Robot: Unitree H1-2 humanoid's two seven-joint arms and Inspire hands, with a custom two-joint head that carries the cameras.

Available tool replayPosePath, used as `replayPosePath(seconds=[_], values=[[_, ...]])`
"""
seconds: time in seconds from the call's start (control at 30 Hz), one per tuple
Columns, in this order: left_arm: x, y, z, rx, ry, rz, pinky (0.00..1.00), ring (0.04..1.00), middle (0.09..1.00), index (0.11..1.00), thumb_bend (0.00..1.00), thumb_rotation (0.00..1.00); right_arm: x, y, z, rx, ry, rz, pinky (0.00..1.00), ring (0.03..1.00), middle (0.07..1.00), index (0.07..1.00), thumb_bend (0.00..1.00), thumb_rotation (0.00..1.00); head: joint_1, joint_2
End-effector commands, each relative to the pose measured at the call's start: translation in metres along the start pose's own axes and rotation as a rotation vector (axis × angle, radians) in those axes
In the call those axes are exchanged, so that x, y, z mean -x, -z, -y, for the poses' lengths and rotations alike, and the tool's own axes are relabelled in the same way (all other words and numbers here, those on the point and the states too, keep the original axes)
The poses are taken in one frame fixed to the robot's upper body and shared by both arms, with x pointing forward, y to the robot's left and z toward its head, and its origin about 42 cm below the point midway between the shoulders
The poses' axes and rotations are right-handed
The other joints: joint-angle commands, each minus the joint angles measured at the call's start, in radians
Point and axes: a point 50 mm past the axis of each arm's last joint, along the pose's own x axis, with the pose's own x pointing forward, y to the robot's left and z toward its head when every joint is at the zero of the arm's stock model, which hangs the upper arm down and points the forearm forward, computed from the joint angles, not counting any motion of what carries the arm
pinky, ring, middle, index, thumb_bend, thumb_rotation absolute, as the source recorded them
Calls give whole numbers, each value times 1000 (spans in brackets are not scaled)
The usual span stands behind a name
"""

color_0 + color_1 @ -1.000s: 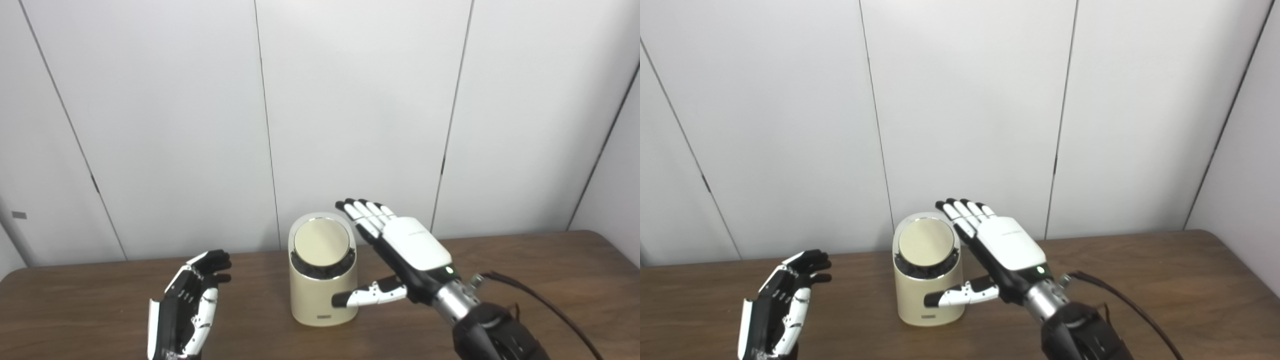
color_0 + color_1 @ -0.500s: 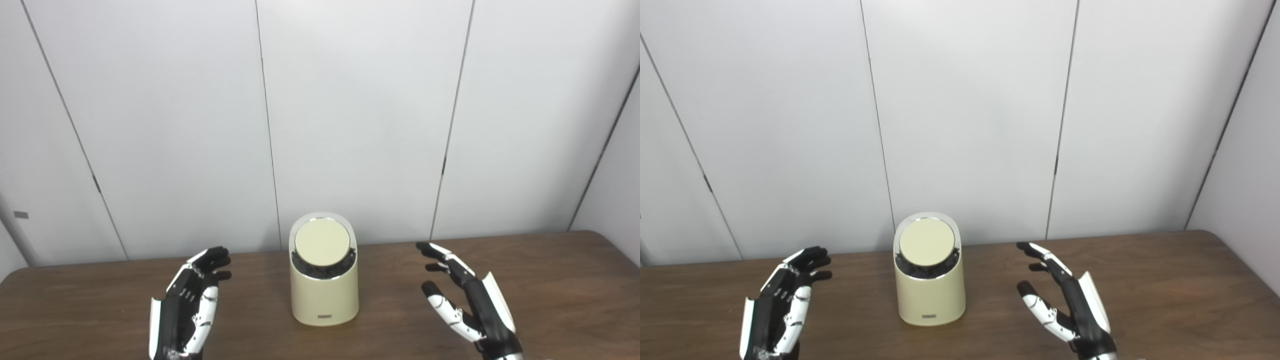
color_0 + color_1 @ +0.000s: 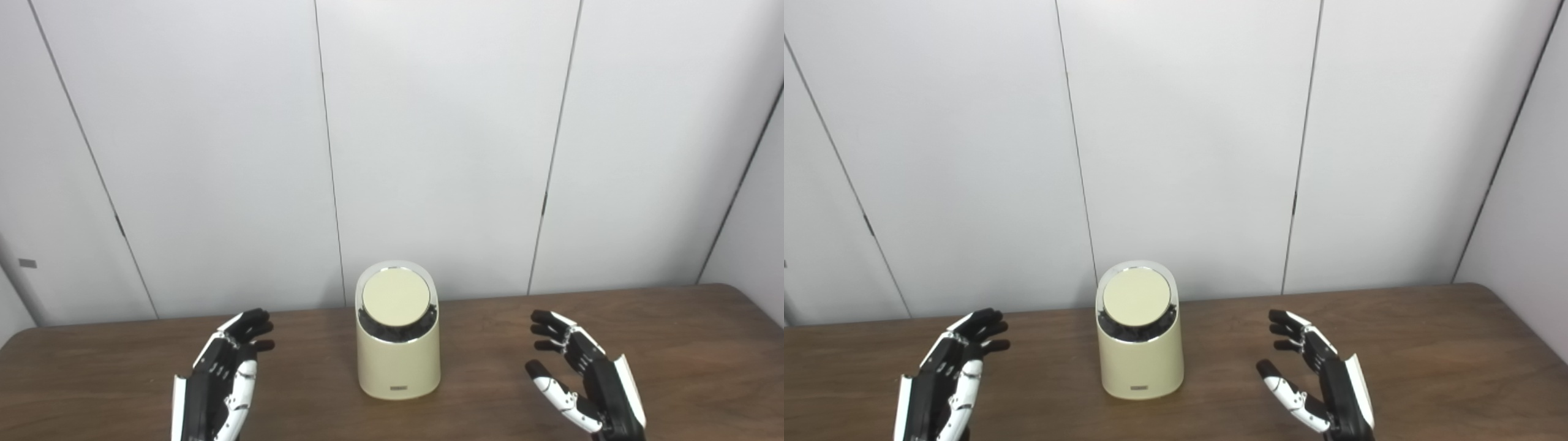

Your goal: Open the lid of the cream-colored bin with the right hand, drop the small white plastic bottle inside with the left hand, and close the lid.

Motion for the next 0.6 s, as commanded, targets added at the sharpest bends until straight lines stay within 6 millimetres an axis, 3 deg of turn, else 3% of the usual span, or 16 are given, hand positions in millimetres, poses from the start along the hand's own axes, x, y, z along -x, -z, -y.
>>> replayPosePath(seconds=[0.0, 0.4, 0.57], values=[[-10, -14, 0, 3, 6, 78, 650, 729, 759, 744, 259, 396, -8, -12, 1, -26, 23, 77, 705, 773, 788, 766, 294, 437, 0, 1], [2, -10, -5, 12, -35, 44, 637, 716, 733, 712, 254, 356, -8, -14, 2, -16, 42, 86, 674, 760, 782, 756, 263, 378, 2, -6], [6, -7, -6, 0, -38, 32, 645, 723, 739, 717, 264, 390, -7, -13, 4, -14, 39, 83, 674, 763, 783, 756, 262, 374, 6, 1]])
